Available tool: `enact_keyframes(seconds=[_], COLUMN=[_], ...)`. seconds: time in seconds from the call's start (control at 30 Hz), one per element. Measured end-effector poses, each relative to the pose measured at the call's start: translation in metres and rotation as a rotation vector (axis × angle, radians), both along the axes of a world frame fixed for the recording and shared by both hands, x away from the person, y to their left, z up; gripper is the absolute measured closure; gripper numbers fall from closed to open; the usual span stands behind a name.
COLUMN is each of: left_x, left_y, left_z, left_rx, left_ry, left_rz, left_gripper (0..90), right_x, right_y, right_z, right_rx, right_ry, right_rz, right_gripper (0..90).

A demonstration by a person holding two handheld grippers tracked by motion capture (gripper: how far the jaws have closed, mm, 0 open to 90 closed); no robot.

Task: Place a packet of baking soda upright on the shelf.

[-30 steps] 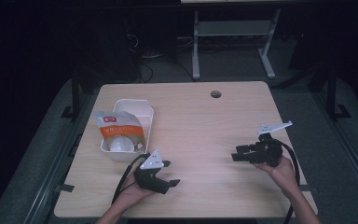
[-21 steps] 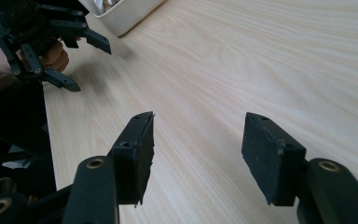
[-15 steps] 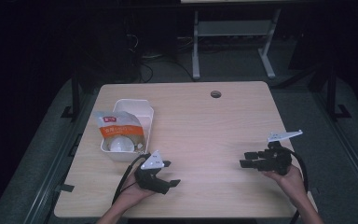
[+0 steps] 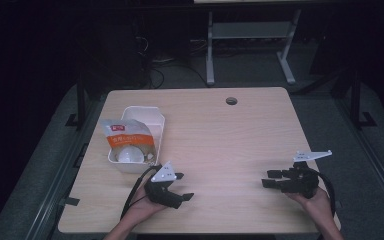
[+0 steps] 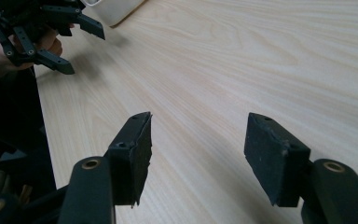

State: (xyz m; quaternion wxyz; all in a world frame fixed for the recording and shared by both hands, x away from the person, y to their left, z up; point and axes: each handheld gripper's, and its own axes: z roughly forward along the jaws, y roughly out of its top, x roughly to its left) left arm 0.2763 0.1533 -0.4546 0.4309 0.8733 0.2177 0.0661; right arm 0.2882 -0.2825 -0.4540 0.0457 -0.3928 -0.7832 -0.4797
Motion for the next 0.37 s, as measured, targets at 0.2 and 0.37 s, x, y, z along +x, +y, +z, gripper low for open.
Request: enact_keyframes(seconds=[0.2, 0.37], left_x=[-0.0003, -0.0004], left_y=[0.0, -0.0003], left_z=[0.0008, 0.0005], left_rx=[-0.001, 0.002], left_ry=[-0.003, -0.003], left_rz=[-0.005, -0.006], left_gripper=[23.2, 23.2], right_x=[-0.0069, -0.0068], right_y=[0.001, 0.0046], right_z=[0.0003, -0.0002], right_rx=[0.013, 0.0], right_ry=[-0.014, -0.023], right_rz=[-0.021, -0.029], right_gripper=[37.8, 35.9])
